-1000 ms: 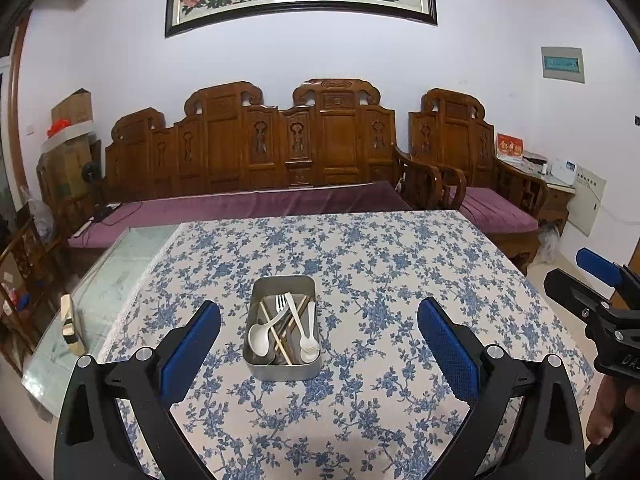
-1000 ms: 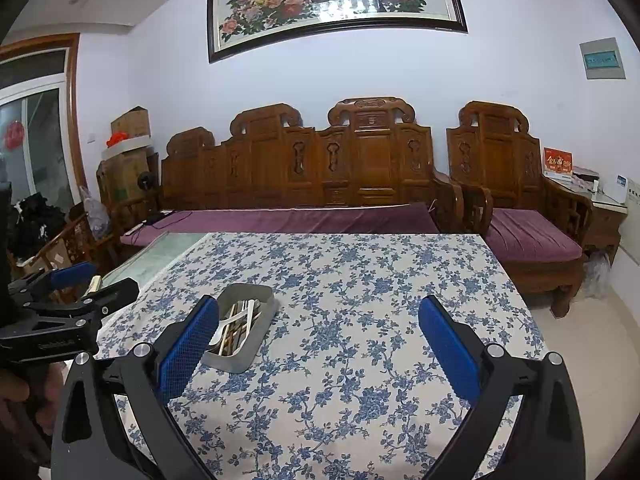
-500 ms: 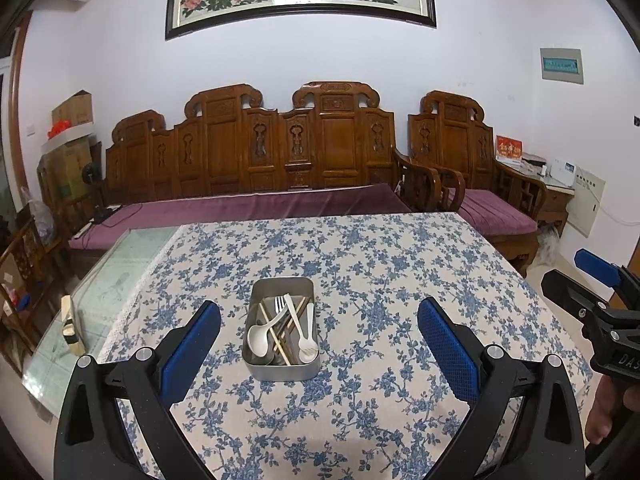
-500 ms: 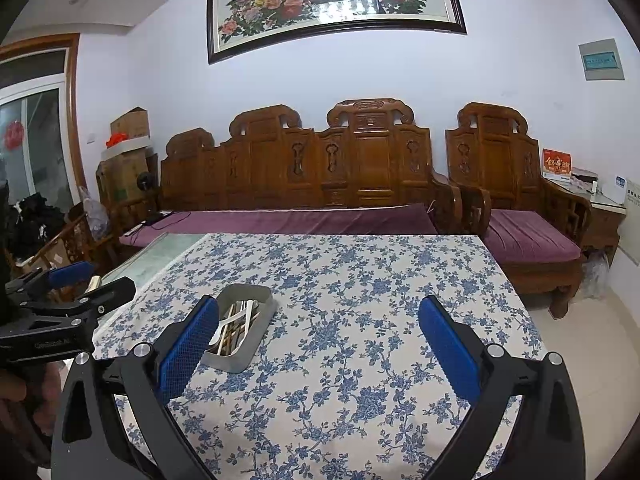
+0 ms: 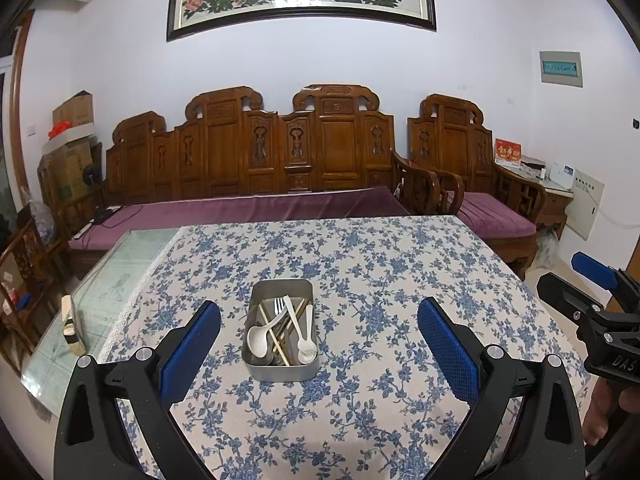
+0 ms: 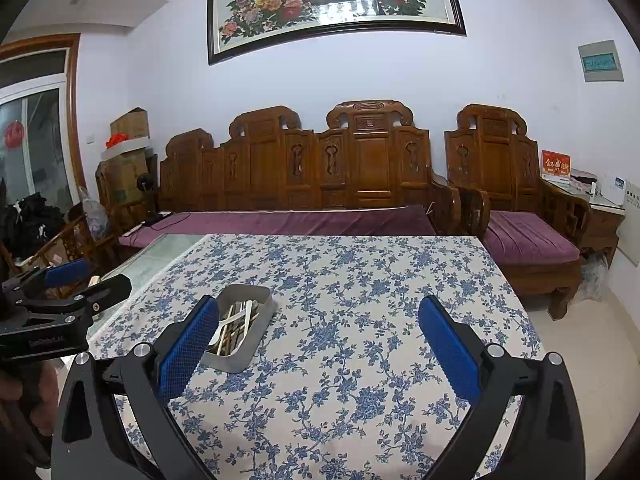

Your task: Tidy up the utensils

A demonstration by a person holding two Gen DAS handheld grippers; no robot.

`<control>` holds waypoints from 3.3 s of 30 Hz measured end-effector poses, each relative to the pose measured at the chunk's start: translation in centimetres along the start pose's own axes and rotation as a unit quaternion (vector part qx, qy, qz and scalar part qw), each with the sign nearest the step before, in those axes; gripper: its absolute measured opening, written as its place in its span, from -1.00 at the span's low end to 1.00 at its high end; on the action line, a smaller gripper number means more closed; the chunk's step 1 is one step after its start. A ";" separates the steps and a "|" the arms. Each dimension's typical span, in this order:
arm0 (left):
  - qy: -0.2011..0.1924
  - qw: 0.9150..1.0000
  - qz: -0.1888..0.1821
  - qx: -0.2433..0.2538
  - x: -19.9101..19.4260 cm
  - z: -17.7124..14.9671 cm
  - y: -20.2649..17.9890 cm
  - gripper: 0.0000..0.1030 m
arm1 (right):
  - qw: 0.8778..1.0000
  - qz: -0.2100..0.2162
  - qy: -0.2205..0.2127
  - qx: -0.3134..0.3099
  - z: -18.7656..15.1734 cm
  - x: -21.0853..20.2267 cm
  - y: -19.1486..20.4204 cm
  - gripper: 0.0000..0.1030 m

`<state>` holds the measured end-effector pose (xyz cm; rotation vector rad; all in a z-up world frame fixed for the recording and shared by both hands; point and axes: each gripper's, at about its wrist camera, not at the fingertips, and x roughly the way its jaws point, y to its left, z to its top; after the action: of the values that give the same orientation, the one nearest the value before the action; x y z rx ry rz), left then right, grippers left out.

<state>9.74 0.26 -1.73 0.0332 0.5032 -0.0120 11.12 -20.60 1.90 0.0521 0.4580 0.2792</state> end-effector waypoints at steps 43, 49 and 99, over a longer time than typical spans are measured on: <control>-0.005 1.000 -0.001 -0.010 -0.6 0.7 -0.5 0.85 | 1.000 0.000 -0.001 0.000 0.0 -0.1 -0.1 0.95; -0.005 1.000 0.000 -0.011 -0.7 0.5 -0.5 0.85 | 1.000 0.000 -0.001 0.000 0.0 -0.1 0.0 0.95; -0.010 1.000 -0.002 -0.011 -1.0 0.2 -1.1 0.85 | 1.000 -0.003 -0.004 0.002 0.1 -0.4 -0.4 0.95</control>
<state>8.91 -0.86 -1.11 0.0112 0.4829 -0.0113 10.95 -21.10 2.08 0.0550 0.4503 0.2721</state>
